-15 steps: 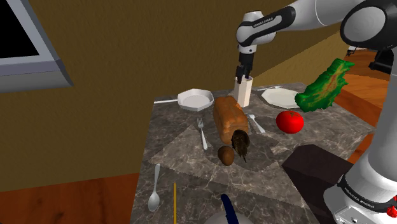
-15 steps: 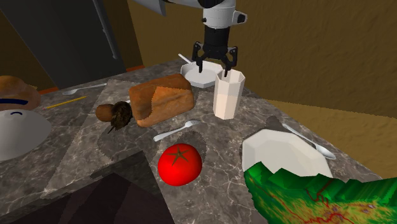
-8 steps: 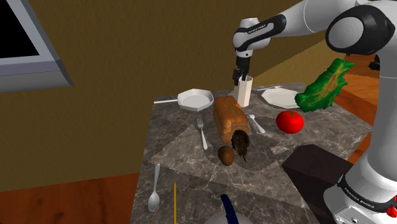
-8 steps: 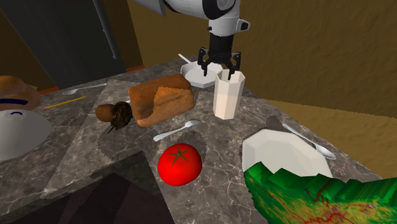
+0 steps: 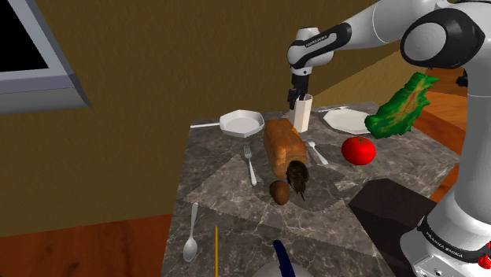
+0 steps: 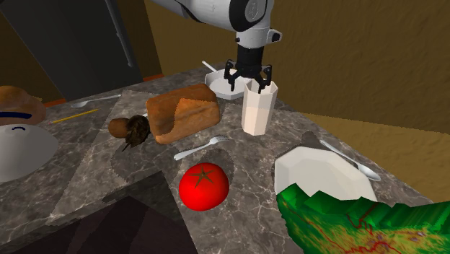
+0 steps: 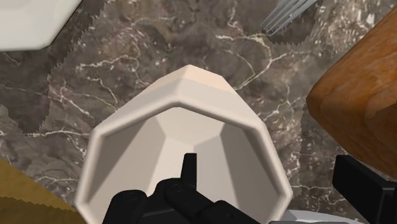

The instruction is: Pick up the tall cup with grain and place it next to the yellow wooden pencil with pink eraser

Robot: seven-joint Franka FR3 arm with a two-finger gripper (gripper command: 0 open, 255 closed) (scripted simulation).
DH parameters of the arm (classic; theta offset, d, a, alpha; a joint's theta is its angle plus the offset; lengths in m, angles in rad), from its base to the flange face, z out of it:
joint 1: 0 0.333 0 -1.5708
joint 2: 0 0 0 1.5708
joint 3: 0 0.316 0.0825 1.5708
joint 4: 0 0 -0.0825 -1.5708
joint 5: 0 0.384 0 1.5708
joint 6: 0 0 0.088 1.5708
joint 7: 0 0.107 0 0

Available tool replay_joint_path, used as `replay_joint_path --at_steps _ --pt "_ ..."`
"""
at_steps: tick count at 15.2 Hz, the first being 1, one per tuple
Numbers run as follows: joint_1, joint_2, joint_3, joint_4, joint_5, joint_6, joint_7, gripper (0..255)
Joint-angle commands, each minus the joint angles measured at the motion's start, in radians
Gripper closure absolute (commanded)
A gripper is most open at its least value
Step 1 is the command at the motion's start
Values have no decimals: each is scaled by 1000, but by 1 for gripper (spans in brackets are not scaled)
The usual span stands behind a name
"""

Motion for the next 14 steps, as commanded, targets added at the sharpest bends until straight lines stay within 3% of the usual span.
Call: replay_joint_path --at_steps 1,2,3,14 --pt "0 0 0 0 0 0 0 0" --pt "0 0 0 0 0 0 0 0" --pt "0 0 0 0 0 0 0 255" --pt "0 -8 -1 15 -2 -23 2 255"
